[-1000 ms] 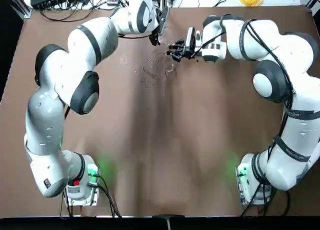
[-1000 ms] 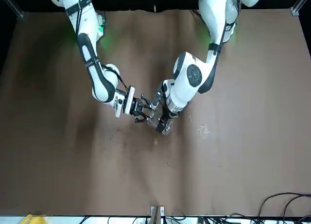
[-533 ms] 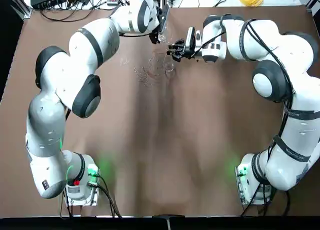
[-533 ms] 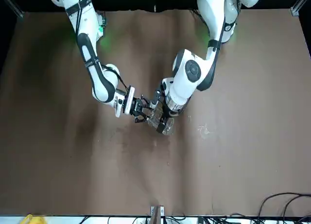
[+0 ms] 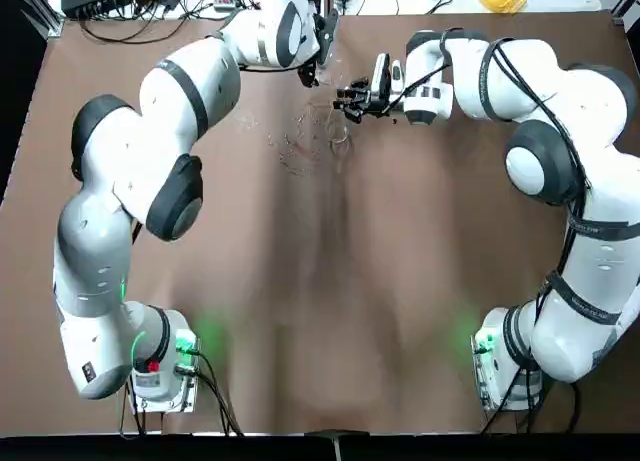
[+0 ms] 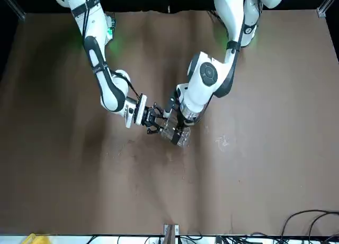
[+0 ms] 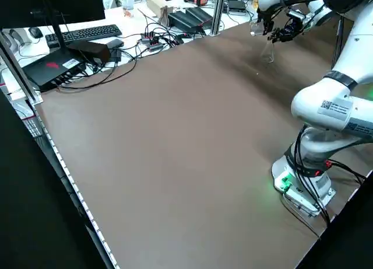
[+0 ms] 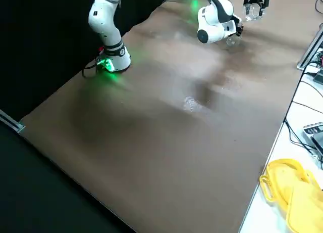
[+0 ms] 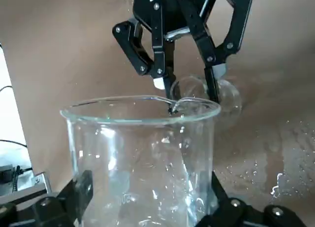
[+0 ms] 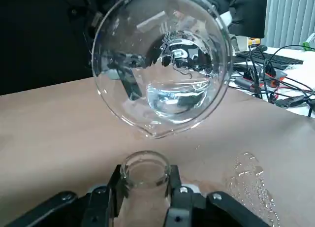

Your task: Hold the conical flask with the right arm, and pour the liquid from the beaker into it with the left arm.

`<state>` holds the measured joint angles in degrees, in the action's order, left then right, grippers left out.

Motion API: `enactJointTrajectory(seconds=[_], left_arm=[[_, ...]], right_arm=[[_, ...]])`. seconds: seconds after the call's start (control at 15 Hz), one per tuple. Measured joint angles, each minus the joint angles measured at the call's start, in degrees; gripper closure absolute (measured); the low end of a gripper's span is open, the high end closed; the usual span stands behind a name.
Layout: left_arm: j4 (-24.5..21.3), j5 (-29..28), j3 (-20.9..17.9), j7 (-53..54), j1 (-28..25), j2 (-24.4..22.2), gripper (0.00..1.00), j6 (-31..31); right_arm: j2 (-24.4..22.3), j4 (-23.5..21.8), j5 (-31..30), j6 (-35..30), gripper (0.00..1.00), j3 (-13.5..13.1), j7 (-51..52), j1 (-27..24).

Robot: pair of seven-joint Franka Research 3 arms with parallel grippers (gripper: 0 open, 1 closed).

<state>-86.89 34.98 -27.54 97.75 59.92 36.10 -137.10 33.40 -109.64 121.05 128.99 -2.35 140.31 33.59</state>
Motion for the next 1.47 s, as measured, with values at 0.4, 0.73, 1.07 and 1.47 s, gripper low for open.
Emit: enactJointTrajectory(seconds=[0.4, 0.73, 1.07, 1.47], left_arm=[[-0.1, -2.6, -0.3, -2.3, 0.7, 0.0, 0.02, 0.0], [-0.1, -5.1, -0.4, -3.4, 0.9, 0.0, 0.02, 0.0], [-0.1, -6.1, -0.4, -3.6, 1.4, 0.0, 0.02, 0.0], [-0.2, -8.1, -0.4, -5.7, 2.0, 0.0, 0.02, 0.0]], right_arm=[[0.0, 0.0, 0.0, 0.0, 0.61, 0.0, 0.0, 0.0], [0.0, 0.1, 0.1, 0.0, 0.61, 0.0, 0.0, 0.0], [0.0, 0.2, 0.2, 0.1, 0.61, -0.1, 0.0, 0.0], [0.0, 0.2, 0.3, 0.1, 0.61, -0.1, 0.0, 0.0]])
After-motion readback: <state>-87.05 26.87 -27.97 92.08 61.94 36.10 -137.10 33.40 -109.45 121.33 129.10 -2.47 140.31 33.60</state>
